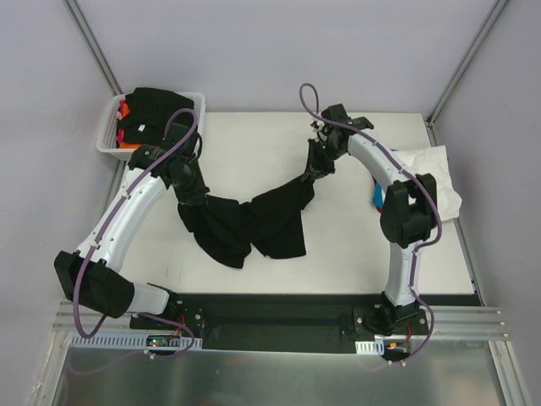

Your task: Fold and stack the t-shirts

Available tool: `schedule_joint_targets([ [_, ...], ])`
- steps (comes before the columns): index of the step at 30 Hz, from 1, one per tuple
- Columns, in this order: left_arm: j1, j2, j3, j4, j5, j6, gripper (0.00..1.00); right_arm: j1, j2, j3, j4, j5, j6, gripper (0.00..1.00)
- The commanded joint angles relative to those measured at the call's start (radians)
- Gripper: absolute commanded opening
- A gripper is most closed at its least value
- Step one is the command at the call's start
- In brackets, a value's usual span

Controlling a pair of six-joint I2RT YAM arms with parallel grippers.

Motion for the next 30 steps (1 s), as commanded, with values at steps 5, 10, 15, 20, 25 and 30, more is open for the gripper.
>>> schedule_joint_targets([
  [5,0.005,0.141,0.463,-0.085,-0.206,0.154,0.01,-0.031,-0.247,0.200,-0.145,0.191,0.020,0.01],
  [10,0.015,0.195,0.667,-0.110,-0.206,0.133,0.02,-0.067,-0.289,0.289,-0.208,0.223,0.023,0.01],
  [15,0.017,0.200,0.718,-0.122,-0.218,0.123,0.02,-0.097,-0.353,0.276,-0.208,0.260,0.018,0.01],
  [20,0.017,0.200,0.736,-0.143,-0.312,0.119,0.02,-0.113,-0.399,0.225,-0.188,0.294,0.012,0.01],
  [25,0.017,0.212,0.775,-0.150,-0.312,0.117,0.03,-0.125,-0.418,0.236,-0.180,0.311,0.009,0.01],
  [30,0.017,0.206,0.786,-0.150,-0.298,0.116,0.04,-0.142,-0.418,0.254,-0.197,0.298,0.003,0.01],
])
